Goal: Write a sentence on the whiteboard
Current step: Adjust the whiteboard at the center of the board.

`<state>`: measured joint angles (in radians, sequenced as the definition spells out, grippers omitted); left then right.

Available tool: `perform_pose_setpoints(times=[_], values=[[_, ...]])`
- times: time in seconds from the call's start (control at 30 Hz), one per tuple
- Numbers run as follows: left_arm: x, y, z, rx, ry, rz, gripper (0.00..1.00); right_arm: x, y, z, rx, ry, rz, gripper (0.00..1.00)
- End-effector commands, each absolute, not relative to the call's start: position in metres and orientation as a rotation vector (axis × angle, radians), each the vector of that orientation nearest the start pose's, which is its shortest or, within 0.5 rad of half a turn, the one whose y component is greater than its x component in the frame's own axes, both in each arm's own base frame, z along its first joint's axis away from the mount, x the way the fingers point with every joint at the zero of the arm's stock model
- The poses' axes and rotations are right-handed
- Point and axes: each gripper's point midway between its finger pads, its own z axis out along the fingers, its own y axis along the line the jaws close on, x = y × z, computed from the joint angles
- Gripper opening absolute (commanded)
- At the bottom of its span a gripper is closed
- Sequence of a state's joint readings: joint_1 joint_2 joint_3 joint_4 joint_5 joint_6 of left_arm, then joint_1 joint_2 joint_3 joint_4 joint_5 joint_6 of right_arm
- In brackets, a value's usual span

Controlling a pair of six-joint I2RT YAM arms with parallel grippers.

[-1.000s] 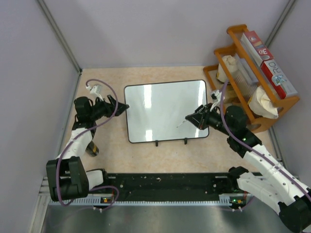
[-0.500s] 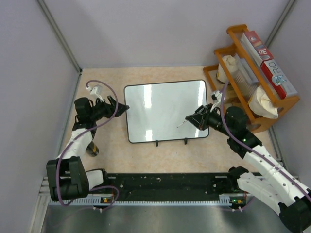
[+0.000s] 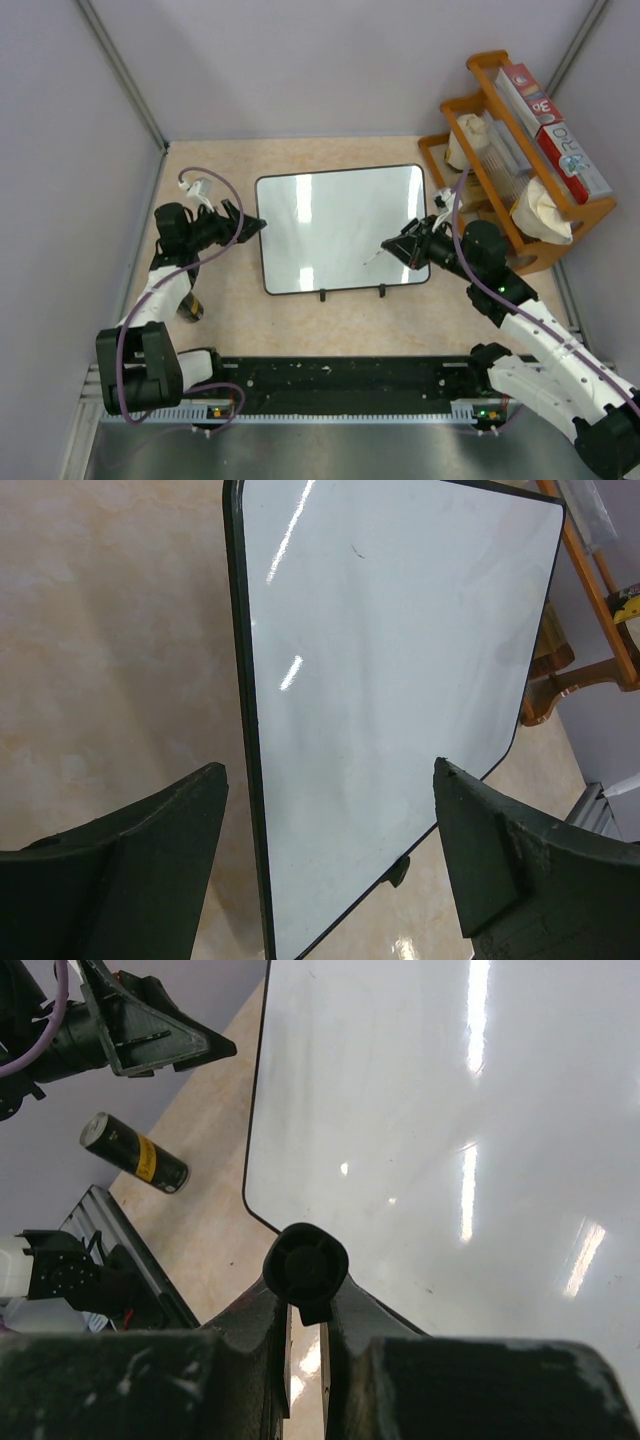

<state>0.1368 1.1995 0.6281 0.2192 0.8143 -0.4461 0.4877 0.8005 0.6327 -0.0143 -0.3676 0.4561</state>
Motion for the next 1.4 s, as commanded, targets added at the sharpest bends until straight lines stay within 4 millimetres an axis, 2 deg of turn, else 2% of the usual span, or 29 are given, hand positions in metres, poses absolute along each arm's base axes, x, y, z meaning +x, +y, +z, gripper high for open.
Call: perform_pose_setpoints(times=[0.0,0.23,0.57,1.37], values=[[0.3395,-0.0934,0.1918,0.036,1.872,-0.968,0.87,0.2392,0.2159,0.2580,-0.317,1.758,1.002,0.00],[0.3405,-0.0926,0.1886,0.033,1.879,-0.963,0.87,0.2391,0.2162,0.2569,-0.315,1.757,1.006,0.00],[0.3402,-0.0930,0.1940,0.040,1.870,-0.963,0.87,0.2404,0.2173,0.2579,-0.315,1.753,1.010,0.00],[0.3386,-0.0926,0.1870,0.027,1.890,-0.959,0.87,0.2383,0.2173,0.2554,-0.319,1.758,1.014,0.00]])
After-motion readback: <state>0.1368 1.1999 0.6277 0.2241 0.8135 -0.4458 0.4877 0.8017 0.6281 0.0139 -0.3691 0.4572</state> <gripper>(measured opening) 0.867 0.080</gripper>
